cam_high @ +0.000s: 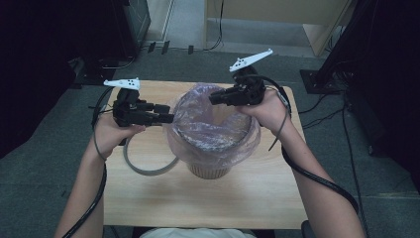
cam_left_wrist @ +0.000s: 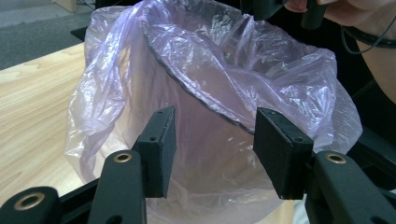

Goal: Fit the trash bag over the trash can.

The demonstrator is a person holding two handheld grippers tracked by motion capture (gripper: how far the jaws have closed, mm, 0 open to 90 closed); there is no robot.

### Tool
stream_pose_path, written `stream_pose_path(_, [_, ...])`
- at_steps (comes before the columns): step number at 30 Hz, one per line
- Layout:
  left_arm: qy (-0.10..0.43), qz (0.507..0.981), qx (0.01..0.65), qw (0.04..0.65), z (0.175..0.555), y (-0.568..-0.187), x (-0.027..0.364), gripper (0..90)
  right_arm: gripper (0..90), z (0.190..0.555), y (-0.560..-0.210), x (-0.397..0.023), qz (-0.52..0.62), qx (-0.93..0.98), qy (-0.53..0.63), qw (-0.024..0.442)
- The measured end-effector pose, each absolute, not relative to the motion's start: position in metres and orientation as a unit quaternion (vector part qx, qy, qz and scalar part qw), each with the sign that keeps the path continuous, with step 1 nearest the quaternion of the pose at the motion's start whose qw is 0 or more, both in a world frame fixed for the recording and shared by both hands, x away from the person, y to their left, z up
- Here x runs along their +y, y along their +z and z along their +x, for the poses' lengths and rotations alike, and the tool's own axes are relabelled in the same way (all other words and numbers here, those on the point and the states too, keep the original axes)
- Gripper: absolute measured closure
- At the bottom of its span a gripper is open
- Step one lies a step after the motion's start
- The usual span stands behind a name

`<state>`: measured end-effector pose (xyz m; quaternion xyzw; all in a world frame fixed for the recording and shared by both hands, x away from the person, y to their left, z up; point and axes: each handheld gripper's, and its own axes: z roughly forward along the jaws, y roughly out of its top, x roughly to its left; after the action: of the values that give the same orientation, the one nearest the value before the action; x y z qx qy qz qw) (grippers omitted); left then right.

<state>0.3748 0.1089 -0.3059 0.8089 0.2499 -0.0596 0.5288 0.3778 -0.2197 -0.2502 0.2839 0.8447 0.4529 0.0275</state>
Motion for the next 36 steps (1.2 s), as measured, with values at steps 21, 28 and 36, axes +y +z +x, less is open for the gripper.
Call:
stream_pose_path(21, [-0.062, 0.808, 0.237, 0.536, 0.365, -0.304, 0.113, 46.5, 74.9, 0.366, -0.278, -0.162, 0.243, 0.891, 0.384, -0.006])
stream_pose_path(28, [-0.064, 0.806, 0.234, 0.54, 0.364, -0.304, 0.114, 45.7, 49.6, 0.362, -0.293, -0.141, 0.221, 0.903, 0.369, -0.021])
stream_pose_path(36, [-0.068, 0.804, 0.232, 0.543, 0.364, -0.306, 0.112, 44.6, 34.2, 0.368, -0.306, -0.131, 0.229, 0.916, 0.33, -0.003])
